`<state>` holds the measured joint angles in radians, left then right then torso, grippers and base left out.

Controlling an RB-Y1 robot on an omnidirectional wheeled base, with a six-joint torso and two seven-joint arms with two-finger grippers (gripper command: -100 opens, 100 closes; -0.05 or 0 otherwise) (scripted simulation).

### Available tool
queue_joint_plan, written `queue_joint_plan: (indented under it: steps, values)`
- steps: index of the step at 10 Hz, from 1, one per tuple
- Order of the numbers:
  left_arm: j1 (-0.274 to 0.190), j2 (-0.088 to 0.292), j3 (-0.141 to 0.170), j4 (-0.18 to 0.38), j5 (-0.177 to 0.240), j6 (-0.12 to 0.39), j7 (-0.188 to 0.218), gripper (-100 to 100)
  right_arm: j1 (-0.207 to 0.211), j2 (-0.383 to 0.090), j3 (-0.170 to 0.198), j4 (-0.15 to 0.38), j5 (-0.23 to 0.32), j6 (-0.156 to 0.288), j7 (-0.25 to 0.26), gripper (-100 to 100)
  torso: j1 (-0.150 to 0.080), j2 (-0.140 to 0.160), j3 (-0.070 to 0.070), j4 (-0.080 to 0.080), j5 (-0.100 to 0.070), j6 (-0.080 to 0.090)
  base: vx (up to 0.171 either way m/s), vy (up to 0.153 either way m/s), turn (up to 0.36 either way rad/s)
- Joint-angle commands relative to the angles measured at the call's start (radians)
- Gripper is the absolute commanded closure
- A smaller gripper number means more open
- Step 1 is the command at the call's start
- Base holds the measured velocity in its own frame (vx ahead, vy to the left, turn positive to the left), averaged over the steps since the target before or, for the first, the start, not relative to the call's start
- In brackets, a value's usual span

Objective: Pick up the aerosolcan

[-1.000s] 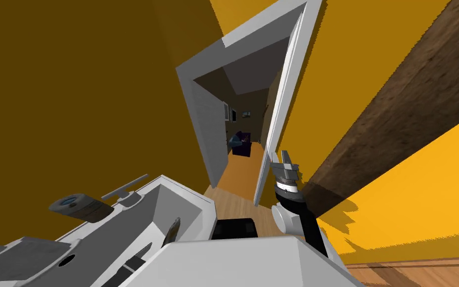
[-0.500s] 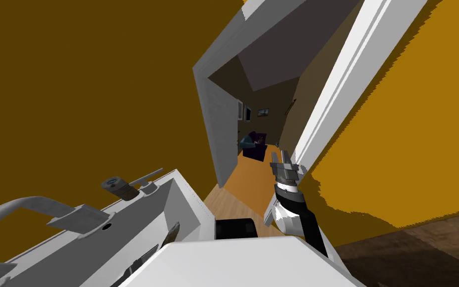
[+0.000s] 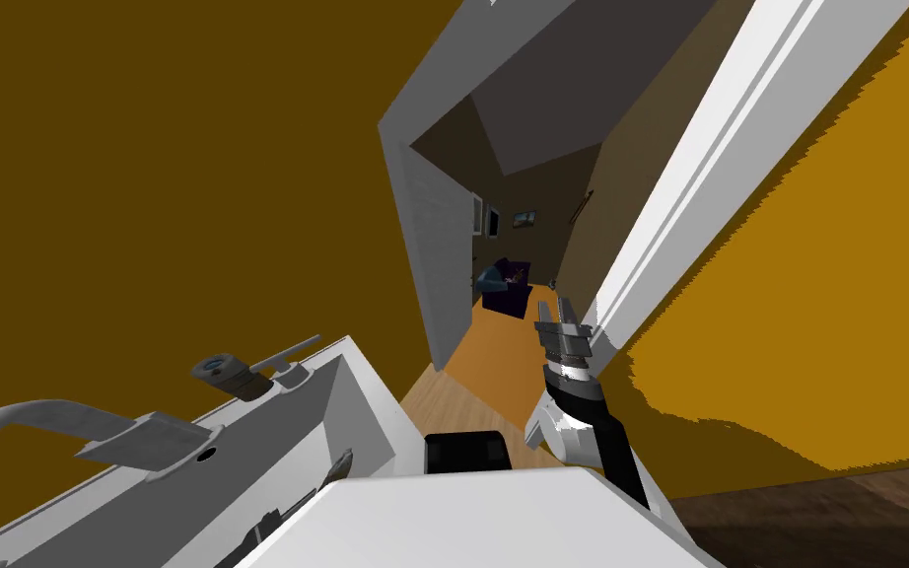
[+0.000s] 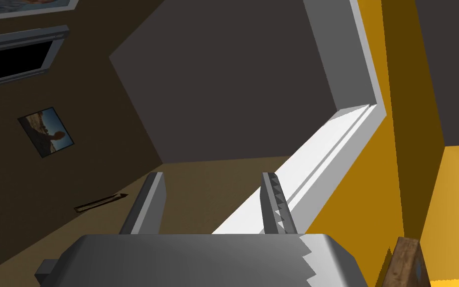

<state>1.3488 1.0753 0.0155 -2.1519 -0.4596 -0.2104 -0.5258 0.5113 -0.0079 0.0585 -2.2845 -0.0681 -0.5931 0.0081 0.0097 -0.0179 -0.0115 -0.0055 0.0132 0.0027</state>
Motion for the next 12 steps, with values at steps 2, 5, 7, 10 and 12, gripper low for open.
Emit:
queue_joint_plan:
  steps: [2,5,7,10,12]
  values:
    - [0.0,0.0,0.0,0.0,0.0,0.0,0.0,0,0.0,0.0,0.0,0.0,0.0,0.0,0.0,0,0.0,0.0,0.0,0.0,0.0,0.0,0.0,0.0,0.0]
    - [0.004,-0.044,0.016,-0.03,0.051,0.082,0.052,100,-0.001,0.0,0.0,0.0,0.0,0.0,0.0,0,0.002,0.006,0.004,0.003,0.004,0.005,-0.184,0.05,-0.436]
    - [0.005,-0.069,0.031,-0.042,0.078,0.125,0.078,100,0.0,0.0,0.0,0.0,0.0,0.0,0.0,0,0.005,0.006,0.004,0.003,0.004,0.004,-0.183,0.047,-0.368]
    - [0.007,-0.094,0.046,-0.054,0.104,0.196,0.103,100,0.0,0.0,0.0,0.0,0.0,0.0,0.0,0,0.002,0.007,0.004,0.003,0.003,0.003,-0.171,0.011,-0.415]
    - [0.009,-0.119,0.061,-0.066,0.131,0.249,0.129,100,-0.001,0.0,0.0,0.0,0.0,0.0,0.0,0,0.004,0.007,0.004,0.003,0.002,0.003,-0.198,0.007,-0.471]
